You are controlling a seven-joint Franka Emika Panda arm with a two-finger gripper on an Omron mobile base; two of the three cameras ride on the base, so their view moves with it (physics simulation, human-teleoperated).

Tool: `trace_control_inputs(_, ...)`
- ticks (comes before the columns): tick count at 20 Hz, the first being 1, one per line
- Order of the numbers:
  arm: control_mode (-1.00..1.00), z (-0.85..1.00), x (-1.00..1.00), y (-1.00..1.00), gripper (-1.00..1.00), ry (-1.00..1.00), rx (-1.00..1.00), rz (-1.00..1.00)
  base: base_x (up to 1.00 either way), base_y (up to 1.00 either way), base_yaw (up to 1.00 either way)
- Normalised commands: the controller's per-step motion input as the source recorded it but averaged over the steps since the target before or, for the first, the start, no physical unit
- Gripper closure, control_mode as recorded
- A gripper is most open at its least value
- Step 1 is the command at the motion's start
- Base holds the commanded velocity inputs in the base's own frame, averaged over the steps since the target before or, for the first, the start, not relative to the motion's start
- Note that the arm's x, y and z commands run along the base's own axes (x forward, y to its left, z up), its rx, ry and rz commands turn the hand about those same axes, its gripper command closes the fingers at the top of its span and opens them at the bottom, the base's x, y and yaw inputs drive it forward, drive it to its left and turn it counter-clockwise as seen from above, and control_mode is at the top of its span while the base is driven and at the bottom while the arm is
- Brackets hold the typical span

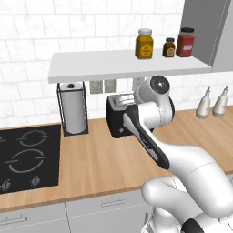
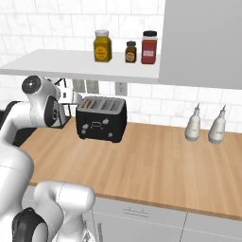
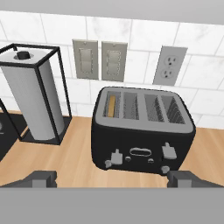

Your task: Start the toaster. Once the lever pops up, take the bread to the plate on the dining counter.

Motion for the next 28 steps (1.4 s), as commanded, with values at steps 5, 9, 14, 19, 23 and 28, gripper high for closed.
trace_control_inputs(5,-1.00,0.00,0.00,0.00,-1.00,0.00,0.00,0.00,0.00,0.00,0.00)
trace_control_inputs(9,-1.00,0.00,0.00,0.00,-1.00,0.00,0.00,0.00,0.00,0.00,0.00)
trace_control_inputs(14,-1.00,0.00,0.00,0.00,-1.00,0.00,0.00,0.00,0.00,0.00,0.00)
trace_control_inputs(19,-1.00,0.00,0.00,0.00,-1.00,0.00,0.00,0.00,0.00,0.00,0.00)
trace_control_inputs(23,-1.00,0.00,0.00,0.00,-1.00,0.00,0.00,0.00,0.00,0.00,0.00)
trace_control_inputs(28,-1.00,0.00,0.00,0.00,-1.00,0.00,0.00,0.00,0.00,0.00,0.00)
